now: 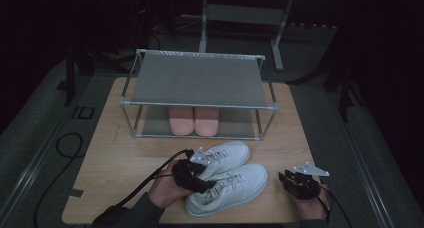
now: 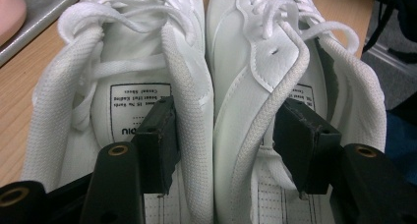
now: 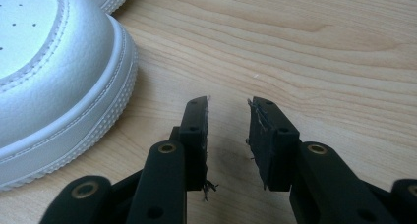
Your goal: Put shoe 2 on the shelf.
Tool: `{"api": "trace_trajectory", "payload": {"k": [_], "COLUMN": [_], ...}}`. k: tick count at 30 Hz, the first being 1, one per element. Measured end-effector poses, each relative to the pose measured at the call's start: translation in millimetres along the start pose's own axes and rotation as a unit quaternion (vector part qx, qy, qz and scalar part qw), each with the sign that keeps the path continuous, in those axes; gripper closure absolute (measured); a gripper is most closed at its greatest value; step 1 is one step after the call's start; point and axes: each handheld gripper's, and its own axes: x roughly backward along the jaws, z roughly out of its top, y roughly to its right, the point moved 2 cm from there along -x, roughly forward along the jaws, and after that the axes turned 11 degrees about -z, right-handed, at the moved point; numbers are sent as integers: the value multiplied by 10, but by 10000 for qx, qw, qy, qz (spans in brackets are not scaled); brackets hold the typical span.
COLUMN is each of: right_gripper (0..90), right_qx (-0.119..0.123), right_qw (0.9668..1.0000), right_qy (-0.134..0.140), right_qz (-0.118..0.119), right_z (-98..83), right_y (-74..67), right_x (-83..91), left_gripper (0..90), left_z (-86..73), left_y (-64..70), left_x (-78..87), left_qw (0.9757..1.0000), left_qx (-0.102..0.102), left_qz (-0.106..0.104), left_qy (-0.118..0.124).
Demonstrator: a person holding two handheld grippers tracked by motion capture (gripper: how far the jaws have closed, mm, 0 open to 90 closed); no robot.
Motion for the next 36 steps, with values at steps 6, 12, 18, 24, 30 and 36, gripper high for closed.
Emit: {"api": "trace_trajectory", "payload": {"k": [6,12,18,24,30,36], "right_gripper": [680,680,680,680,680,677], "right_qx": [-15,-23,-36,-36,-31,-46], "right_qw": [10000,10000,10000,10000,10000,10000], "right_qy": [-10,-7,8,6,5,0], "right_qz": [4,-2,-12,-4,-3,1], "right_z": [-2,-4,-3,-2,-3,-6], "right_y": [1,9,13,13,8,9], "right_x": [0,2,9,8,5,8], "left_gripper": [472,468,482,540,618,695], "left_z": [54,101,99,107,107,109], "left_y": [8,14,-23,-35,-13,-11], "left_x": [5,-68,-123,-139,-138,-129], "left_qw": [9997,9996,9995,9993,9991,9991], "left_qx": [-134,-77,103,105,-46,-137], "left_qz": [172,192,95,124,287,285], "left_qy": [-91,-209,-286,-325,-324,-299]}}
